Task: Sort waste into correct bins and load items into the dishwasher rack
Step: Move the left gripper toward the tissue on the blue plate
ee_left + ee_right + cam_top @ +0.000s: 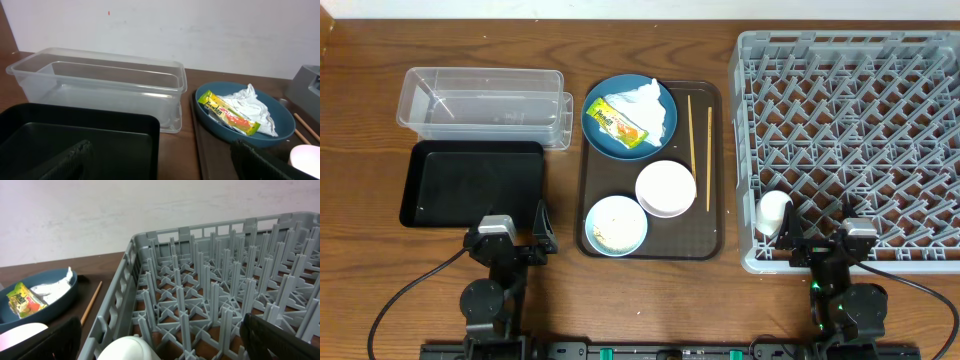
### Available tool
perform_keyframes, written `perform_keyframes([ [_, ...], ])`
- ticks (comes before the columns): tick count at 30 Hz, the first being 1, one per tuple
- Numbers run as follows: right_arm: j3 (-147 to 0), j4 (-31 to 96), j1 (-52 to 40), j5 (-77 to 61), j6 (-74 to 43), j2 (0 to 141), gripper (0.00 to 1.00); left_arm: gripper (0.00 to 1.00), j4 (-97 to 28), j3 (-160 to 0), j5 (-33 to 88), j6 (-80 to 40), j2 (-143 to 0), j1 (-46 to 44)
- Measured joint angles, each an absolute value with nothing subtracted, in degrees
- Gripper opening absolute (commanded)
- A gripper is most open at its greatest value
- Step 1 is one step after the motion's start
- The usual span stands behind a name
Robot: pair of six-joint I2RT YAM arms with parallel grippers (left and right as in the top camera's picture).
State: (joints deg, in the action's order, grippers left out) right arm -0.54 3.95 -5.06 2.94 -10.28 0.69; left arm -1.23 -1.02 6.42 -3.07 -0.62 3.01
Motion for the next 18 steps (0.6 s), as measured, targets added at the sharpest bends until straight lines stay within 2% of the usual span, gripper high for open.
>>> perform_keyframes([
  [18, -0.49, 1.17, -5.06, 3.75, -10.28, 0.73, 0.99, 0.9, -1.02, -1.02, 6.42, -3.05, -0.62, 3.01],
])
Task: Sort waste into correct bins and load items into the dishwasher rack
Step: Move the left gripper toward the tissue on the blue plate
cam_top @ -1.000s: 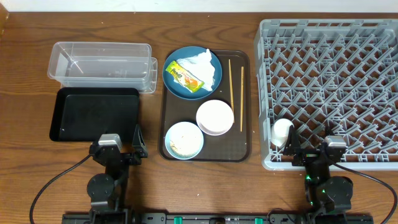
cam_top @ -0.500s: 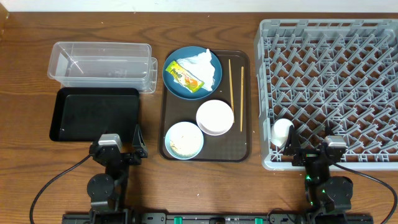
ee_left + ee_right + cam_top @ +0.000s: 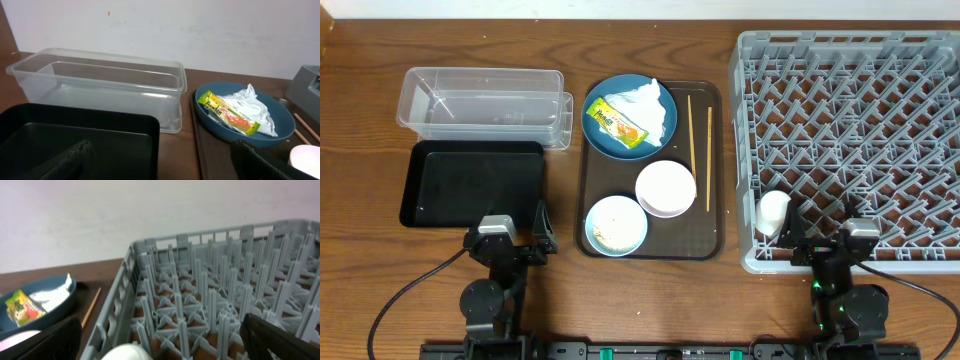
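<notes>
A blue plate (image 3: 630,117) on the brown tray (image 3: 705,235) holds a yellow snack wrapper (image 3: 617,122) and a crumpled white tissue (image 3: 655,103). A white bowl (image 3: 666,188), a pale blue bowl (image 3: 616,224) and two chopsticks (image 3: 691,135) also lie on the tray. The grey dishwasher rack (image 3: 850,120) at the right holds a white cup (image 3: 773,212) in its near left corner. My left gripper (image 3: 165,167) is open and empty near the black bin (image 3: 472,183). My right gripper (image 3: 160,345) is open at the rack's near edge, by the cup (image 3: 125,352).
A clear plastic bin (image 3: 480,105) stands behind the black bin at the far left. Both arm bases sit at the table's front edge. A white wall rises behind the table.
The right wrist view has shifted a little: the rack sits lower in it and less of the white cup shows. The left arm and all objects are unchanged.
</notes>
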### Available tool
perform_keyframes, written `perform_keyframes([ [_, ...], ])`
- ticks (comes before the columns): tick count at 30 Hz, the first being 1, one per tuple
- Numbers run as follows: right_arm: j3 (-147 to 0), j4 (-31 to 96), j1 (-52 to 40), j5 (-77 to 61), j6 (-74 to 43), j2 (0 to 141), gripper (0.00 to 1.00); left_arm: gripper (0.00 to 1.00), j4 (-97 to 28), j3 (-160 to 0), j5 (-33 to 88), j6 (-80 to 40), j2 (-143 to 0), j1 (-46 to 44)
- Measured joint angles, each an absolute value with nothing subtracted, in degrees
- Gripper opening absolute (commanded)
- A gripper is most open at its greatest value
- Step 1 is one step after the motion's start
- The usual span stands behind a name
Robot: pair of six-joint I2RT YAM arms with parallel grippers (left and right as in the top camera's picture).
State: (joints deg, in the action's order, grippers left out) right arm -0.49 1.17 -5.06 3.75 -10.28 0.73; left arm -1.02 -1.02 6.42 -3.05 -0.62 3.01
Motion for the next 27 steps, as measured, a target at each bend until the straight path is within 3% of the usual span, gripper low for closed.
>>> perform_keyframes([
  [13, -6.04, -4.54, -5.06, 3.79, -6.83, 3.49, 0.99, 0.9, -0.12, -6.42, 7.99, -2.94, -4.51, 3.01],
  [19, -19.62, -2.11, -5.04, 3.29, -3.16, 14.76, 0.99, 0.9, -0.03, -18.59, 9.23, -2.94, -17.32, 3.01],
  [27, -41.04, 12.23, -5.04, 0.97, -0.49, 36.34, 0.99, 0.9, -7.97, -40.73, 13.87, -2.92, -42.11, 2.17],
])
